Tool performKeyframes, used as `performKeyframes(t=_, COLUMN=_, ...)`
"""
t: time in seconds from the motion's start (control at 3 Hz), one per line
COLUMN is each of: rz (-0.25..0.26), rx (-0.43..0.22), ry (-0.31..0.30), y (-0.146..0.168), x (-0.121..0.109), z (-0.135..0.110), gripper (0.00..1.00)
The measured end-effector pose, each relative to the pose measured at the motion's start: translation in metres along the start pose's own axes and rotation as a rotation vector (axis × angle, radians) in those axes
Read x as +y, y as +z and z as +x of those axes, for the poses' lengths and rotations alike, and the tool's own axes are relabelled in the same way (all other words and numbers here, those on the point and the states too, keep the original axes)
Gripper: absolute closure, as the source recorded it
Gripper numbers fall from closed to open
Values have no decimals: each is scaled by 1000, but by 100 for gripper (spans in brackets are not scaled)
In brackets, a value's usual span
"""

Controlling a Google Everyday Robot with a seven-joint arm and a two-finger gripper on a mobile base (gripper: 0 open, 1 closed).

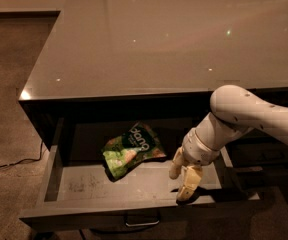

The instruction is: Open top drawer

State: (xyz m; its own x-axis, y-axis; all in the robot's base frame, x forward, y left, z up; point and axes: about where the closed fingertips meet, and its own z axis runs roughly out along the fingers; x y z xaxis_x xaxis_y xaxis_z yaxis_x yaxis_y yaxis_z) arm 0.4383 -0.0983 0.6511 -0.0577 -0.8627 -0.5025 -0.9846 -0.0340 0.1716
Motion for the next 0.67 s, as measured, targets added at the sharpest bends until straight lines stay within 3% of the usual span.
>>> performKeyframes(t=0.67, rz=0, rx=0, ry=0, y=-9, x=2, z=-5, gripper=100)
